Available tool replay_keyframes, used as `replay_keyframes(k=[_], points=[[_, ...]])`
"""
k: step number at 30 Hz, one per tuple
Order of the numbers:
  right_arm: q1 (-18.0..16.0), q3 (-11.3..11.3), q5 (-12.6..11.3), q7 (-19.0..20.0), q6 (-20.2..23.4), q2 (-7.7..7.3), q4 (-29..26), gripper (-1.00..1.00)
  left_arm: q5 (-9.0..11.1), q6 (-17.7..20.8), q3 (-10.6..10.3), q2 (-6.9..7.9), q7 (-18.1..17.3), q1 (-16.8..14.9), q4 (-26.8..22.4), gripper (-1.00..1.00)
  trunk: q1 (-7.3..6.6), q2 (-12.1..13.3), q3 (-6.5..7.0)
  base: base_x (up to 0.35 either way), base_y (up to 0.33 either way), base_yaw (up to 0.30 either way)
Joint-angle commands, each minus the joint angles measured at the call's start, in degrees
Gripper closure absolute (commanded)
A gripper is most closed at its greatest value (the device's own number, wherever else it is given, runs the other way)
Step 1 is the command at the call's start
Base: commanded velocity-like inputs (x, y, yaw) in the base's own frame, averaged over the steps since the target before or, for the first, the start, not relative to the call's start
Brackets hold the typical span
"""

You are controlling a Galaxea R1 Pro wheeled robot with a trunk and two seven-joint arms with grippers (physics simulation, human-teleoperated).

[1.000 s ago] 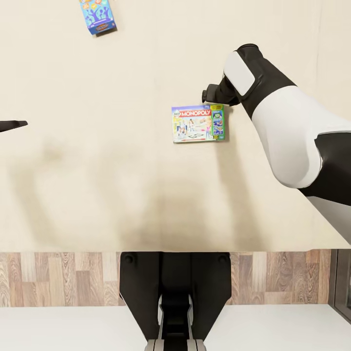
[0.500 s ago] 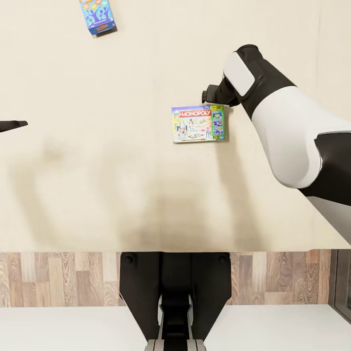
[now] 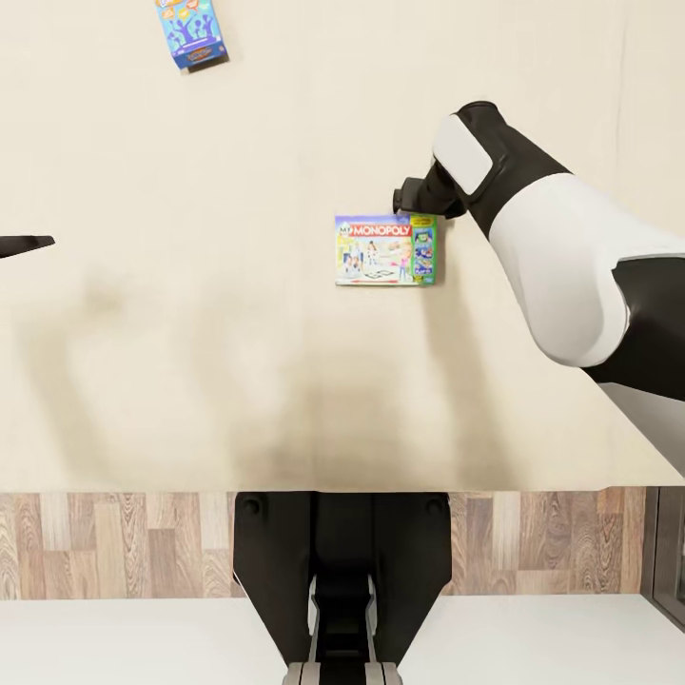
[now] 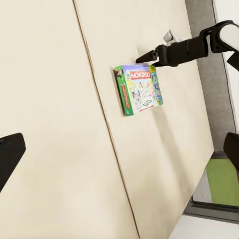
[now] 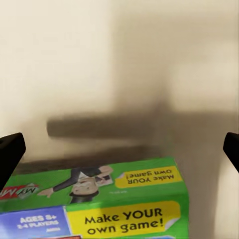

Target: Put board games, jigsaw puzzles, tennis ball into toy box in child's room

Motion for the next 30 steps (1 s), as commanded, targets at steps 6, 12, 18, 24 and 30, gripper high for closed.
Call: replay_keyframes(k=[6, 12, 18, 24, 30], points=[[0.0, 0.0, -0.4, -0.5, 0.3, 0.02, 0.3, -1.00, -0.1, 0.6, 0.0, -0.03, -0.3, 0.0, 0.0, -1.00, 0.05, -0.1, -0.06, 0.000, 0.000, 0.000], [0.0, 0.0, -0.4, -0.5, 0.3, 0.02, 0.3, -1.00, -0.1, 0.6, 0.0, 0.00, -0.3, 0.0, 0.0, -1.00, 0.05, -0.1, 0.23, 0.000, 0.000, 0.000], [0.0, -0.1, -0.4, -0.5, 0.3, 0.02, 0.3, -1.00, -0.1, 0.6, 0.0, 0.03, -0.3, 0.0, 0.0, -1.00, 0.05, -0.1, 0.40, 0.000, 0.000, 0.000], [0.0, -0.1, -0.4, -0.5, 0.5, 0.02, 0.4, -1.00, -0.1, 0.6, 0.0, -0.03, -0.3, 0.0, -0.1, -1.00, 0.05, -0.1, 0.44, 0.000, 0.000, 0.000], [0.0, -0.1, -0.5, -0.5, 0.8, 0.02, 0.4, -1.00, -0.1, 0.6, 0.0, -0.05, -0.3, 0.0, -0.1, -1.00, 0.05, -0.1, 0.46, 0.000, 0.000, 0.000]])
